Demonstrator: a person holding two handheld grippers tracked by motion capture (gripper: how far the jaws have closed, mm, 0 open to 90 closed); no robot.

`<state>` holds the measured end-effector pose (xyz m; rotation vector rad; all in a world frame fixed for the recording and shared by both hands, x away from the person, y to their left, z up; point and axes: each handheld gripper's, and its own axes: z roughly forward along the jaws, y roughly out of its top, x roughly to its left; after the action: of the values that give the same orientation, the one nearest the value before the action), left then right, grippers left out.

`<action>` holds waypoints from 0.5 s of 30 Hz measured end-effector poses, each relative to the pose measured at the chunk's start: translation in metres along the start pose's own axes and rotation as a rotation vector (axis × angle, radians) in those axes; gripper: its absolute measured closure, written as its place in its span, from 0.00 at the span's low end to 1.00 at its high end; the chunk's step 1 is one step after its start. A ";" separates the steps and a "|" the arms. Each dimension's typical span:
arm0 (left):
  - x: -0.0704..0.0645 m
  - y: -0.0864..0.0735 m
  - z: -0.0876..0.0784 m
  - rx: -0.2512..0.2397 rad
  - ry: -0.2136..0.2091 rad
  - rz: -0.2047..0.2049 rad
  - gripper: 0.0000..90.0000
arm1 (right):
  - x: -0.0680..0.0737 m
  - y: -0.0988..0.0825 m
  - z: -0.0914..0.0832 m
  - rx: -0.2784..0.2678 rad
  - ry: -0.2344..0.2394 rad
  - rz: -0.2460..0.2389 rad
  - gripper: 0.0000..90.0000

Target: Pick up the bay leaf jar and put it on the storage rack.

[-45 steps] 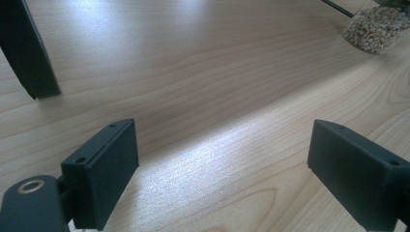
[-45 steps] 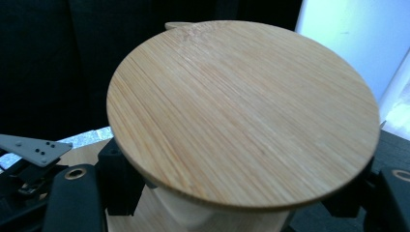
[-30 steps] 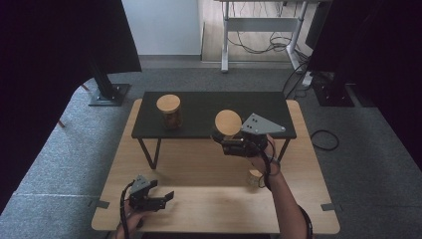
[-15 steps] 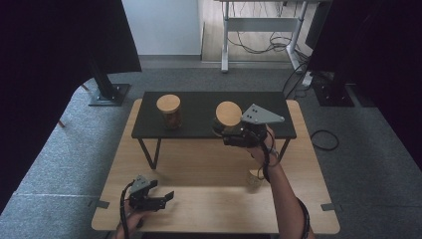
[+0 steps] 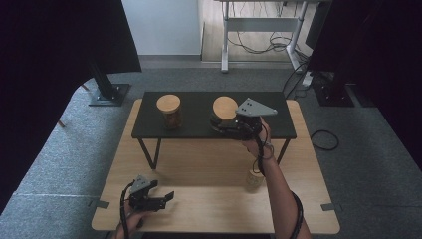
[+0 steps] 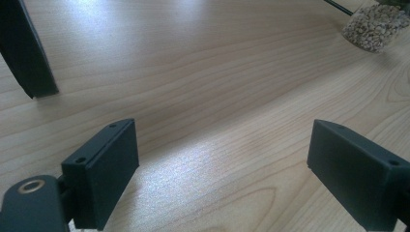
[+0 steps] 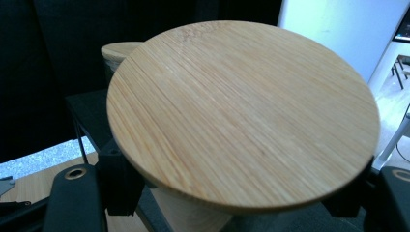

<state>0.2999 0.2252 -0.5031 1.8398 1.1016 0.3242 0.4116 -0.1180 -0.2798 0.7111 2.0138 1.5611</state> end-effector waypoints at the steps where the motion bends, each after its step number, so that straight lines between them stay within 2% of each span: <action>1: 0.000 0.000 0.000 0.000 0.000 0.001 0.11 | -0.001 0.000 0.002 0.005 -0.003 0.000 0.28; 5: 0.000 0.000 0.000 -0.001 0.000 -0.001 0.11 | -0.006 -0.003 0.008 0.027 -0.010 0.012 0.28; 11: 0.000 0.000 0.000 -0.001 -0.001 -0.001 0.11 | -0.013 -0.005 0.013 0.062 -0.044 0.039 0.28; 15: 0.000 0.000 0.000 0.000 0.000 0.000 0.12 | -0.013 -0.007 0.017 0.104 -0.079 0.025 0.28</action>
<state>0.2999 0.2252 -0.5031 1.8392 1.1020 0.3244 0.4321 -0.1162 -0.2898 0.8280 2.0467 1.4269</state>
